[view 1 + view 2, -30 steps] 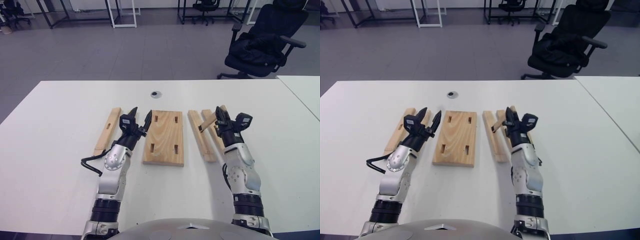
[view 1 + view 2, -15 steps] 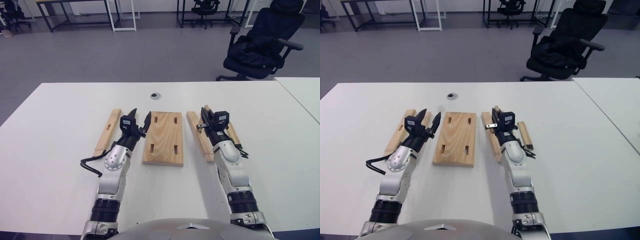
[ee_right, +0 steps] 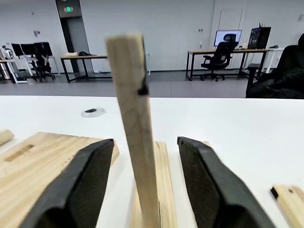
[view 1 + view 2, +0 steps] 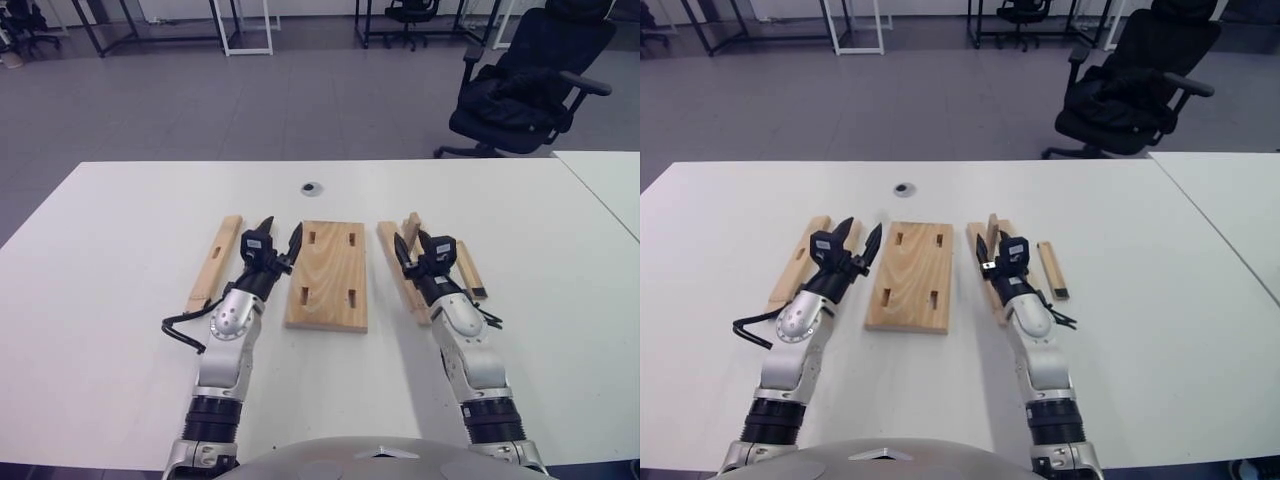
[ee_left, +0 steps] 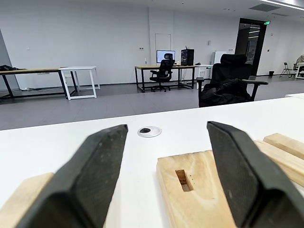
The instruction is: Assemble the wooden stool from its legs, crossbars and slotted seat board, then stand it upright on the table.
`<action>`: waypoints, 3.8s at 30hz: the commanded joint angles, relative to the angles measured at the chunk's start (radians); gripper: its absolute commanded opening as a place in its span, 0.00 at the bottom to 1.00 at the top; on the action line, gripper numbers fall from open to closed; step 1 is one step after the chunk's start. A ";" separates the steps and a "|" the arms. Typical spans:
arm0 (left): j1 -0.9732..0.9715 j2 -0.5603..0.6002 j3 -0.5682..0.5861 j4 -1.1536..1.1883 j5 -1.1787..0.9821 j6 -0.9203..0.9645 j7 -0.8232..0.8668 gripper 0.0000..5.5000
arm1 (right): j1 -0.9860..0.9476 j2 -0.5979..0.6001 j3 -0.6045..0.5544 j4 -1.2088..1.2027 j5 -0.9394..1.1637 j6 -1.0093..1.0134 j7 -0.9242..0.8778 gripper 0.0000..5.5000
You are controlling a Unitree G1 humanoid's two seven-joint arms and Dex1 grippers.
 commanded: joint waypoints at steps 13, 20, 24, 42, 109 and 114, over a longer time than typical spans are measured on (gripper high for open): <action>-0.003 -0.019 -0.018 -0.099 0.005 0.079 0.035 0.56 | 0.066 -0.113 0.047 -0.262 0.046 0.571 0.071 0.67; -0.010 -0.014 -0.019 -0.113 0.003 0.099 0.035 0.56 | 0.099 -0.120 0.057 -0.225 0.022 0.588 0.045 0.53; -0.011 -0.014 -0.017 -0.114 0.003 0.104 0.035 0.56 | 0.093 -0.128 0.066 -0.226 0.011 0.594 0.051 0.40; -0.222 -0.159 0.184 -0.147 -0.837 0.650 -0.017 0.56 | -0.110 -0.282 0.141 -0.345 0.015 0.202 0.372 0.38; 0.293 0.237 -0.179 -0.740 -0.397 0.797 0.581 0.19 | 0.263 -0.271 0.067 -0.192 -0.113 -0.194 0.259 0.57; 0.199 0.215 -0.323 -0.578 -0.199 0.733 0.533 0.19 | 0.224 -0.260 0.081 -0.161 -0.129 -0.206 0.253 0.57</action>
